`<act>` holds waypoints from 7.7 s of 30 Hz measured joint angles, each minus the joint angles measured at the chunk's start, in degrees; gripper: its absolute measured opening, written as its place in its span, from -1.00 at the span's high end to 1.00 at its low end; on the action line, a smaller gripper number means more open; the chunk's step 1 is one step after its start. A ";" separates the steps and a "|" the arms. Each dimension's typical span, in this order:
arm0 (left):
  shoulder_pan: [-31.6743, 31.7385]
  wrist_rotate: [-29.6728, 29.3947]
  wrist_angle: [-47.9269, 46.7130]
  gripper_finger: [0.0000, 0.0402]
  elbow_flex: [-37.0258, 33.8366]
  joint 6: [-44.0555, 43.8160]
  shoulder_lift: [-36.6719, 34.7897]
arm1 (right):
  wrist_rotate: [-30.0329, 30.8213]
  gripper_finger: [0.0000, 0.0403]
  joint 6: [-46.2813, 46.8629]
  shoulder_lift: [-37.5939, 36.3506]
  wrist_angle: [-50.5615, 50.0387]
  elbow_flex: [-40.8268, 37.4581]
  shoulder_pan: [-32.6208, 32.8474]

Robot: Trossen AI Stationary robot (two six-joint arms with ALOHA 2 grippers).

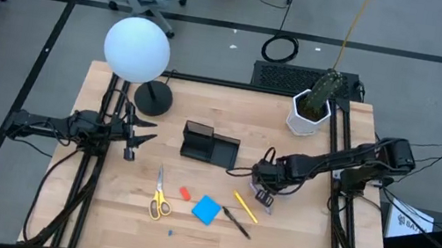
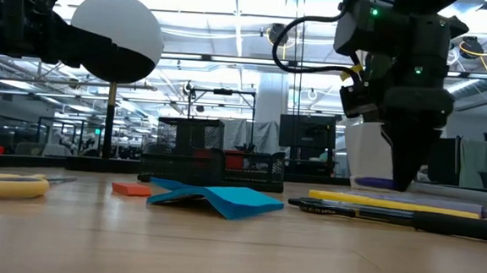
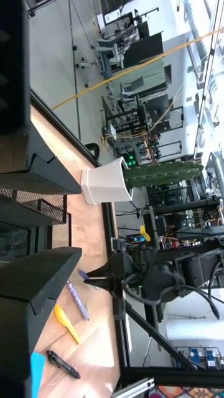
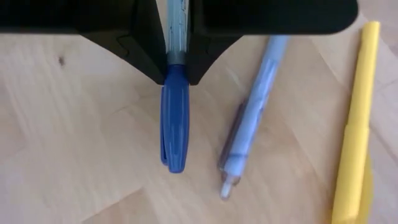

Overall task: Pick and place office supplies into organizer
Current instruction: Put the blue pen into the black desk organizer, then put the purple pen into the desk organizer

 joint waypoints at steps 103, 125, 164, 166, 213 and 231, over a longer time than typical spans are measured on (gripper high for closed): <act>0.00 -0.01 -0.01 0.23 0.00 0.02 -0.01 | -10.52 0.81 -38.48 17.43 103.00 0.24 -19.84; 0.00 -0.01 -0.01 0.23 0.00 -0.03 -0.01 | -10.10 0.70 -37.58 18.83 105.91 0.24 -19.93; -0.02 -0.01 -0.01 0.23 0.00 -0.05 0.01 | -10.17 0.67 -38.73 18.81 104.14 0.24 -20.07; -0.01 -0.01 -0.01 0.23 0.00 0.02 -0.01 | -10.18 0.67 -38.79 18.81 104.12 0.24 -20.06; -0.02 -0.01 0.03 0.23 0.00 -0.01 -0.01 | -10.15 0.24 -40.41 13.07 96.24 0.18 -19.45; -0.02 -0.01 0.02 0.23 0.00 -0.04 -0.01 | 13.81 0.28 -47.39 -3.88 67.76 0.20 -9.58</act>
